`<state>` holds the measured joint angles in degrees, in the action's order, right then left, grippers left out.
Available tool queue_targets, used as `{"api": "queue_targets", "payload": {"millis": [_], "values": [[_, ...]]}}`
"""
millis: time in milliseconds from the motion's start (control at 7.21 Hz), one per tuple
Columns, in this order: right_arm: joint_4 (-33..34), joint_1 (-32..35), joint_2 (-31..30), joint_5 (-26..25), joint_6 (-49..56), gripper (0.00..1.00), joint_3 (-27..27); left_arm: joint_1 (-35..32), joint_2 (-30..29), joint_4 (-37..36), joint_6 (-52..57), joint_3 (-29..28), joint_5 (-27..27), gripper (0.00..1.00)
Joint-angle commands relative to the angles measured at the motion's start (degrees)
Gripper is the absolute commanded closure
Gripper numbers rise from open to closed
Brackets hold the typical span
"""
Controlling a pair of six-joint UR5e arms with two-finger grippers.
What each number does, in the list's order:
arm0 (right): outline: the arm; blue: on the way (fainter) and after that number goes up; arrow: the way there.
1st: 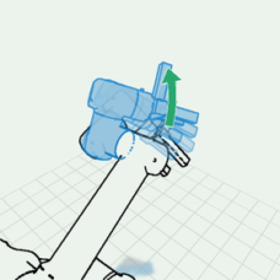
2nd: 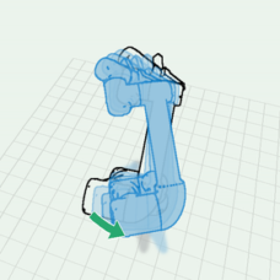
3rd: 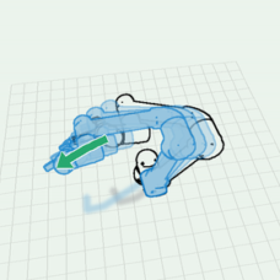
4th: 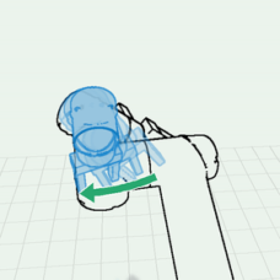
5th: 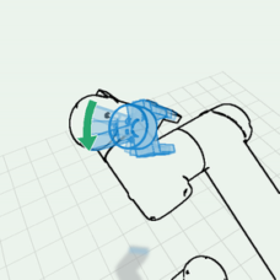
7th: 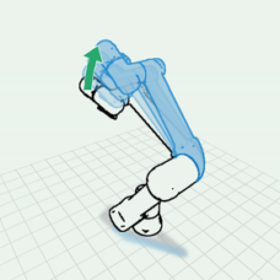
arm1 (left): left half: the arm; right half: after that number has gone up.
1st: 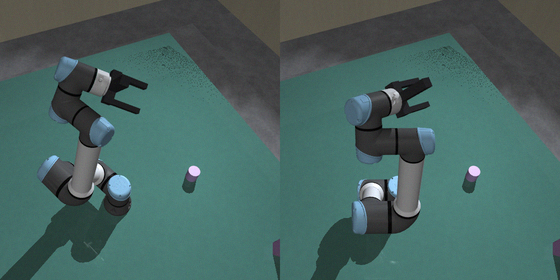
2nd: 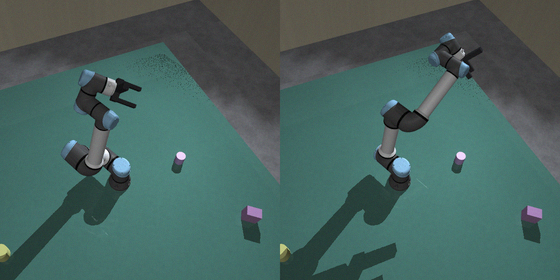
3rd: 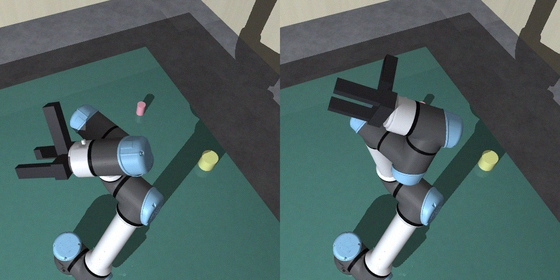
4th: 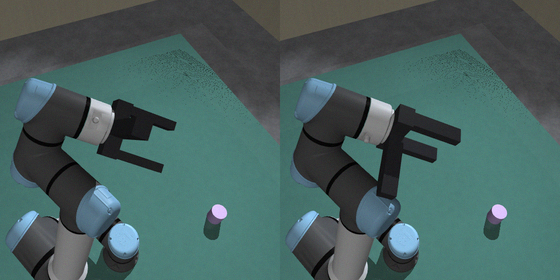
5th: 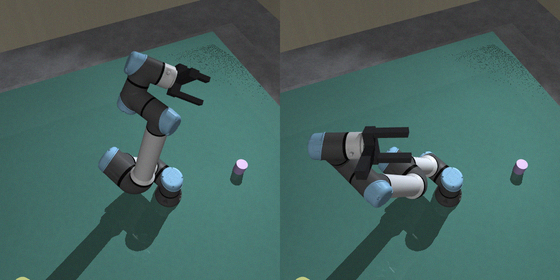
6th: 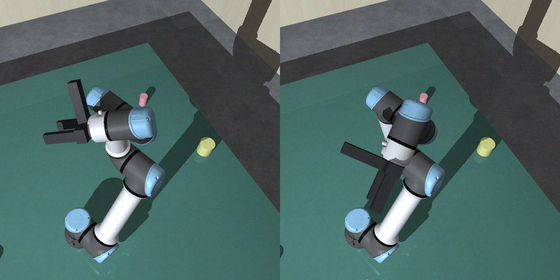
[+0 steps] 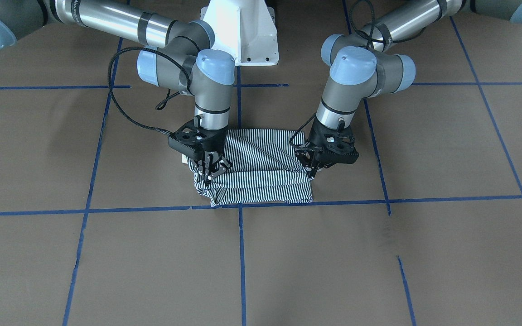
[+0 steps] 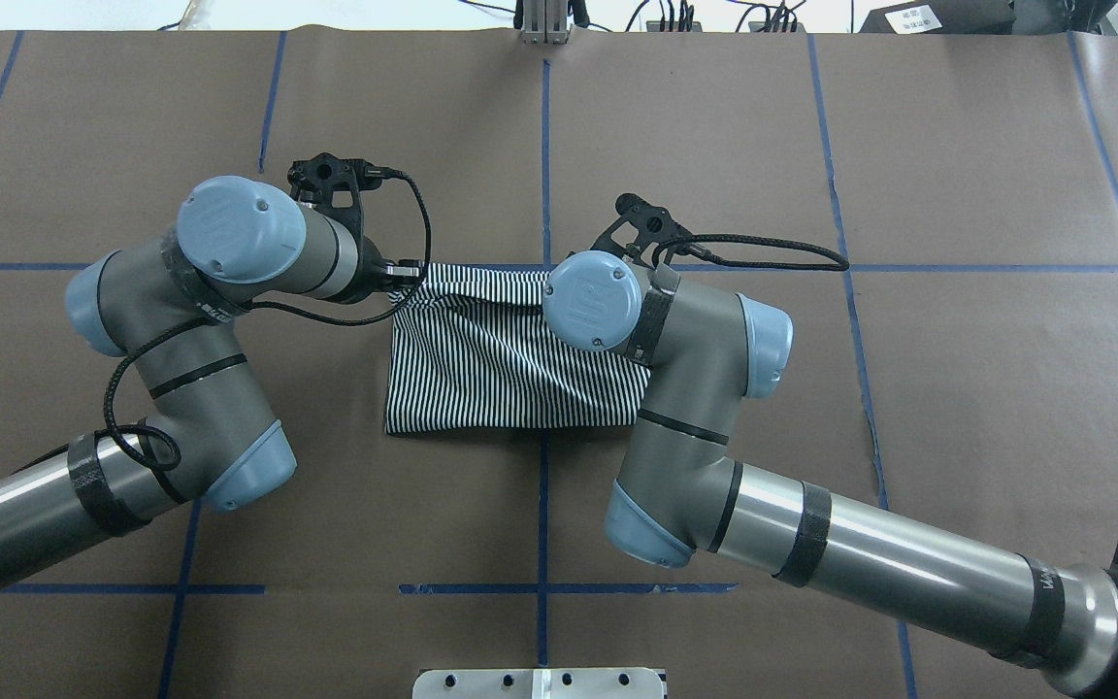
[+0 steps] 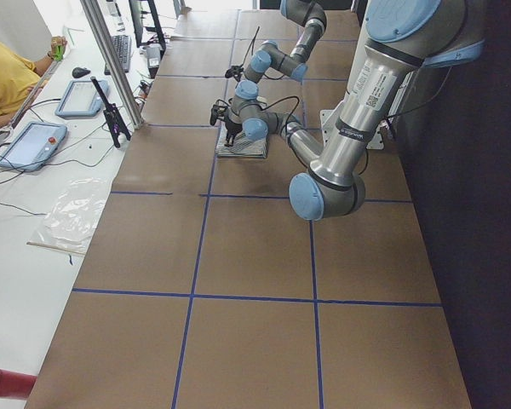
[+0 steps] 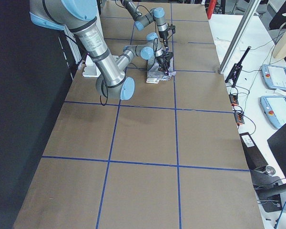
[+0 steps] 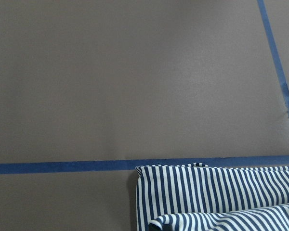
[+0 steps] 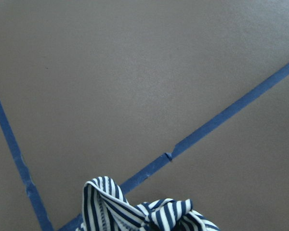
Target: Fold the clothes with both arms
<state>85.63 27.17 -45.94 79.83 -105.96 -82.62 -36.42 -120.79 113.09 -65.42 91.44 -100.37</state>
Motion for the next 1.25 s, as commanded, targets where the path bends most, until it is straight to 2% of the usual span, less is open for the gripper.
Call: {"api": "queue_targets", "payload": {"millis": [0,139,278,416,833,1110], "values": [[-0.38,0.42,0.67,0.06,5.21,0.00,-0.17,-0.49,0.46,0.03,9.36,1.79,-0.26,0.00],[-0.29,1.47,2.33,0.14,8.98,0.00,-0.35,-3.02,1.16,-0.06,13.61,3.64,-0.96,0.00],[-0.20,1.48,3.13,2.23,9.89,0.00,-0.52,-5.57,2.65,0.12,18.09,4.01,-4.88,0.00],[-0.12,1.13,3.66,2.34,10.94,0.00,-1.05,-6.64,3.18,0.20,19.79,4.10,-5.79,0.00],[0.23,-3.87,1.92,1.03,20.67,0.00,-0.53,-6.56,3.19,0.20,18.93,4.10,-5.80,0.00],[0.58,-4.85,1.03,-0.47,24.74,0.00,0.53,-6.47,3.28,0.47,18.66,4.01,-5.80,0.00]]}}
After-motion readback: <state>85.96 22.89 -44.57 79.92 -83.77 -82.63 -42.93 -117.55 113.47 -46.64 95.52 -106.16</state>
